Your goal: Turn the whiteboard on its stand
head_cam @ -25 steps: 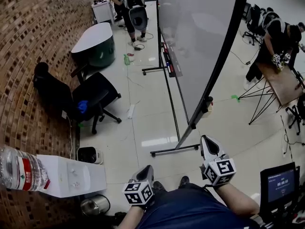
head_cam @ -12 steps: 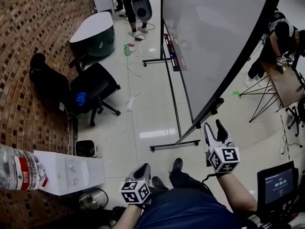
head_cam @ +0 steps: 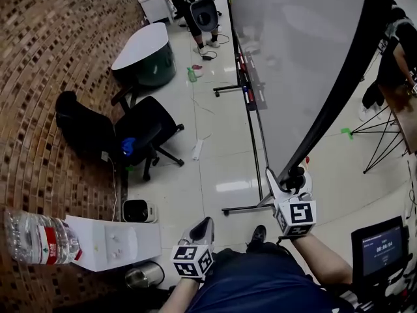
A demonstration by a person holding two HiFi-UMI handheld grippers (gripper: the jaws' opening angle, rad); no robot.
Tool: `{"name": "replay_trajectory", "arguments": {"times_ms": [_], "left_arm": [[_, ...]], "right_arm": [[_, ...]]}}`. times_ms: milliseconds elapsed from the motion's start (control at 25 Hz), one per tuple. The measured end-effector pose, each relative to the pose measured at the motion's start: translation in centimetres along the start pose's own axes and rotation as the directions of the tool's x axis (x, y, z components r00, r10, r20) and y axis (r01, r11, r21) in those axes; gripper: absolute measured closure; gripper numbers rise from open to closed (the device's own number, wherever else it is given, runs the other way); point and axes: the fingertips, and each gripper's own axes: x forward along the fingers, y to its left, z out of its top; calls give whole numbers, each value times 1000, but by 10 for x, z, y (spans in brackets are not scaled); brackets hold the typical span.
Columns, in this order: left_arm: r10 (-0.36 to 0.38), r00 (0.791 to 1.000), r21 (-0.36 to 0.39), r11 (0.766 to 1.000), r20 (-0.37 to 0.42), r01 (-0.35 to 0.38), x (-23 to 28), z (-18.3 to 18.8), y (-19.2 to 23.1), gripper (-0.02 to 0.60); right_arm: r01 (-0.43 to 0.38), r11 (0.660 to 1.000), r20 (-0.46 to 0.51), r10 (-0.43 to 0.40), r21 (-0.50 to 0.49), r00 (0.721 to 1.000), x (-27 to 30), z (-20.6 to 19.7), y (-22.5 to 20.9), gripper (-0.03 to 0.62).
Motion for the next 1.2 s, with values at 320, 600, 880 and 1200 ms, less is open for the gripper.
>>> {"name": "replay_trajectory", "arguments": {"times_ms": [320, 600, 880, 1200], "left_arm": [[-68, 997, 29, 997, -33, 69, 19, 11, -17, 575], [-68, 997, -15, 998, -36, 67, 23, 10, 8, 575], [-70, 997, -121, 990, -18, 67, 19, -2, 22, 575], [-77, 994, -180, 982, -74, 62, 12, -29, 30, 575]], "right_arm": [[15, 1000, -64, -17, -24, 998, 11, -3, 11, 313], [56, 998, -59, -59, -41, 997, 12, -15, 0, 404], [107, 994, -59, -107, -9, 993, 12, -13, -24, 470], [116, 993, -46, -115, 11, 992, 23, -1, -39, 487]]}}
